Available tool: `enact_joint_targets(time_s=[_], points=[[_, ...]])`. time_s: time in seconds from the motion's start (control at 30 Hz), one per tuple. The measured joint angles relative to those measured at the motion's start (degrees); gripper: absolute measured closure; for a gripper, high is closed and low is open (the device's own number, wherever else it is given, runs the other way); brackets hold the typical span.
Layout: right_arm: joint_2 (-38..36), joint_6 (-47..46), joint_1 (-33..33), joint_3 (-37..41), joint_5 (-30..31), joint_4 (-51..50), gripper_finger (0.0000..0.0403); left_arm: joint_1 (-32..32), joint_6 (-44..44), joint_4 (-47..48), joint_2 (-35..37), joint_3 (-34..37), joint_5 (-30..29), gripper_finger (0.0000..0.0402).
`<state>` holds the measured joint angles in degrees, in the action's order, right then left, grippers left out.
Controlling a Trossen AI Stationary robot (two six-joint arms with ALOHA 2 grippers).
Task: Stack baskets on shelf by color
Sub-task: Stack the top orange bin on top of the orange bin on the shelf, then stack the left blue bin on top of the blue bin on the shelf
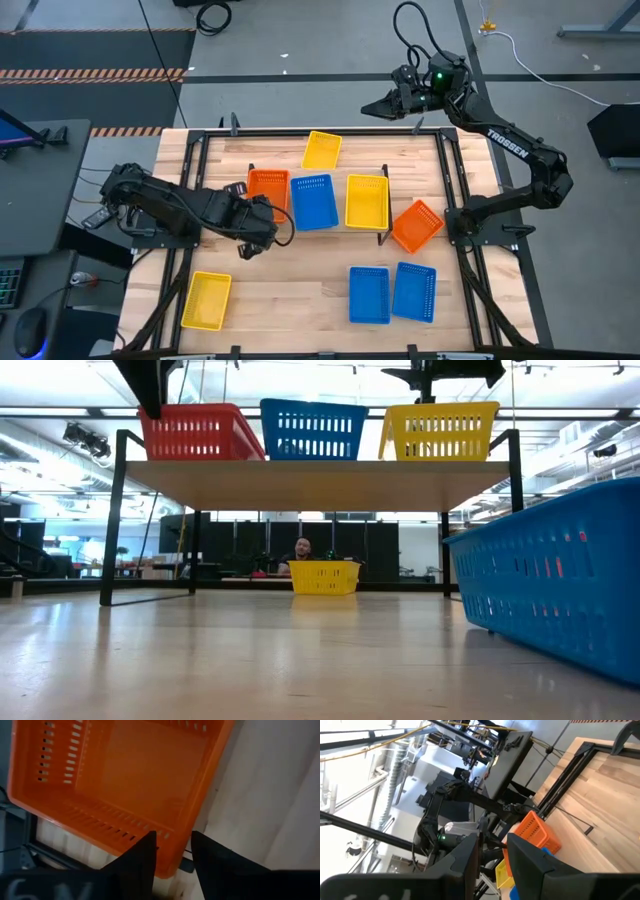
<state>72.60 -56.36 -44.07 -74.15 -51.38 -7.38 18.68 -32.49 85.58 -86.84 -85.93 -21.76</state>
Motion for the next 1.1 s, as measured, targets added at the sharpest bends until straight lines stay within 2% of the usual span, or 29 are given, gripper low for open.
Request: enact_joint_targets(time_s=[0.27, 0.37, 0.53, 0.67, 0.8, 0.93, 1.1], points=[[0.00, 3.52, 0.00, 0.00, -0.85, -0.93, 0.0290, 0.90, -2.83, -0.83, 3.11, -2.08, 0.42, 0.0276], [0.00, 6.39, 0.00, 0.02, -1.94, -2.86, 0.0290, 0.87, -2.60, -1.01, 3.29, -7.05, -3.02, 0.0276], [-0.14, 8.29, 0.38, 0.02, -7.97, -4.10, 0.0285, 0.61, 1.89, -4.50, 3.53, -15.59, -9.68, 0.0276], [-1.40, 8.76, 2.20, 0.04, -11.80, -4.37, 0.0274, -0.70, 5.00, -6.64, 3.49, -17.63, -12.03, 0.0276], [-3.53, 8.06, 4.69, 0.04, -12.59, -4.87, 0.0258, -1.74, 6.90, -8.15, 3.38, -17.66, -12.12, 0.0276], [-6.29, 7.69, 6.41, 0.04, -8.82, -9.81, 0.0252, -2.20, 10.01, -10.47, 3.38, -17.66, -12.12, 0.0276], [-9.42, 13.82, 7.79, 0.04, 1.55, -23.62, 0.0251, -3.60, 12.17, -9.93, 3.38, -17.66, -12.10, 0.0276]])
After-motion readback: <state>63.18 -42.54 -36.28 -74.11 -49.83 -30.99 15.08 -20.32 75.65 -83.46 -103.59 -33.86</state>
